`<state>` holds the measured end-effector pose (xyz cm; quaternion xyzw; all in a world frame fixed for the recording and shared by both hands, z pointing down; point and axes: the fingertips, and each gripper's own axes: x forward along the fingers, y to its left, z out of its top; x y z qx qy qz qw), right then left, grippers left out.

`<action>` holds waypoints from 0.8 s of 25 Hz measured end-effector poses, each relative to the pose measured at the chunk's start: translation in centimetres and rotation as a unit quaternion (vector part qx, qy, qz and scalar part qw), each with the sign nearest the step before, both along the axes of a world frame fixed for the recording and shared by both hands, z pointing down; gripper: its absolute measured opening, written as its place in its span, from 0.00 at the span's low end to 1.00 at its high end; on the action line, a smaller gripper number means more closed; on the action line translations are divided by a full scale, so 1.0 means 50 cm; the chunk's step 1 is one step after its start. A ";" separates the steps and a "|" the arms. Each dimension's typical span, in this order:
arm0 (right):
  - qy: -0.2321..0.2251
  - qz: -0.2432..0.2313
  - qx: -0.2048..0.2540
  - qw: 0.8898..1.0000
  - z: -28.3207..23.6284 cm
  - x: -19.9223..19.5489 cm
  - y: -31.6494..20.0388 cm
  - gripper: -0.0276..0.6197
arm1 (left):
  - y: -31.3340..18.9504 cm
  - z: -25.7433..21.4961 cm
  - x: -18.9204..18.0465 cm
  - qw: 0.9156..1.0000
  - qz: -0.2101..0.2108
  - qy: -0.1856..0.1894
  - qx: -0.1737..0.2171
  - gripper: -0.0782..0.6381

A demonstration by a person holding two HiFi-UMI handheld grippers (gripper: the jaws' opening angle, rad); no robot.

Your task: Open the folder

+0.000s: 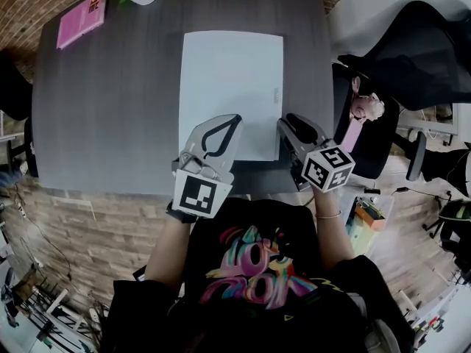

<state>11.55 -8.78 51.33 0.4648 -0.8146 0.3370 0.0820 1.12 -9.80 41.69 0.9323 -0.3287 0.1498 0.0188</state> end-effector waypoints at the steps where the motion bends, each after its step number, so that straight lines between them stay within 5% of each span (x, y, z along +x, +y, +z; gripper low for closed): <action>1: -0.005 0.002 -0.001 1.000 0.003 0.000 0.000 0.22 | 0.004 0.006 0.001 1.000 0.004 -0.001 -0.003 0.11; 11: -0.022 0.006 -0.005 1.000 0.009 0.000 0.001 0.23 | 0.077 0.072 0.030 0.993 0.103 -0.054 -0.032 0.26; 20: -0.018 0.007 -0.011 1.000 0.008 -0.001 0.002 0.23 | 0.171 0.152 0.069 0.951 0.254 -0.178 0.019 0.51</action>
